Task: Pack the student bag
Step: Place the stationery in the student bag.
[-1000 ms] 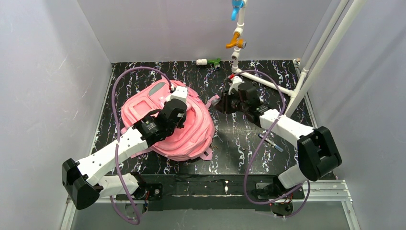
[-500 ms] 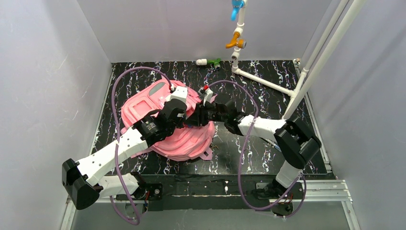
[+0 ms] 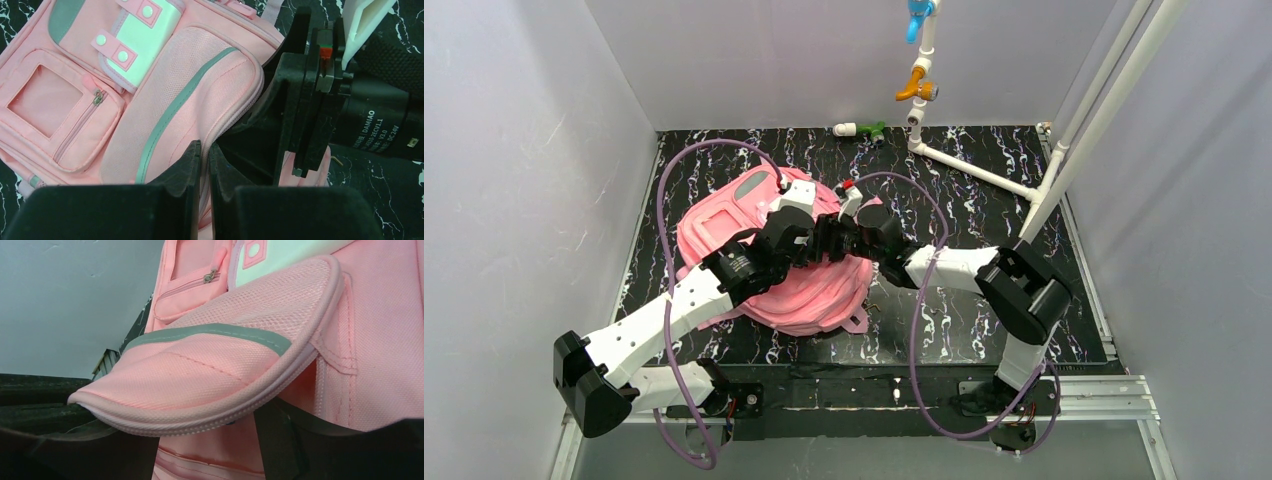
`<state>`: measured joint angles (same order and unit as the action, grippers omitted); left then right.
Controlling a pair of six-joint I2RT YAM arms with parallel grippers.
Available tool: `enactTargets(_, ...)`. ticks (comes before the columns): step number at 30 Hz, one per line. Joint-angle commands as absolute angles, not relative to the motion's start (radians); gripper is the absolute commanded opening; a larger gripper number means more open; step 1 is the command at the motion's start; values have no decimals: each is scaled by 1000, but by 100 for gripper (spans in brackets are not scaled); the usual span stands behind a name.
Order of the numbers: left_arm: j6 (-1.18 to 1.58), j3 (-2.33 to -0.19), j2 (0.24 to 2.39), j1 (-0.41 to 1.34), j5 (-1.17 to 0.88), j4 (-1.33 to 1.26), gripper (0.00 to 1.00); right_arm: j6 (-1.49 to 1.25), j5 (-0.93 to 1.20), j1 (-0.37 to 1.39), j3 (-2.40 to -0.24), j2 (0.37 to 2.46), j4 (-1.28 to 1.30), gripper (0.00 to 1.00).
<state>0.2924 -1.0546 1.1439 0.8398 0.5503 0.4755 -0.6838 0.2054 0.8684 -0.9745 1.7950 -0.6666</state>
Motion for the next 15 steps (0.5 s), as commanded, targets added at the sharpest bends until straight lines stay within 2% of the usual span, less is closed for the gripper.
enactTargets(1,313,-1062,1079,847,590,459,0,-561,97,856,-1002,1700,-530,73)
enactTargets(5,302,-1061,1078,848,587,459,0,-439,64,856,-965,1571,-347,73)
enactTargets(11,285,-1052,1078,847,591,442,0,-219,-162,855,-910,1322,81,75)
enactTargets(12,285,-1050,1081,848,587,438,0,-216,-226,853,-898,1286,141,80)
enactTargets(13,285,-1047,1083,847,584,434,0,-243,-328,849,-877,1256,199,89)
enactTargets(15,289,-1043,1084,848,574,429,0,-395,-586,794,-844,1203,307,98)
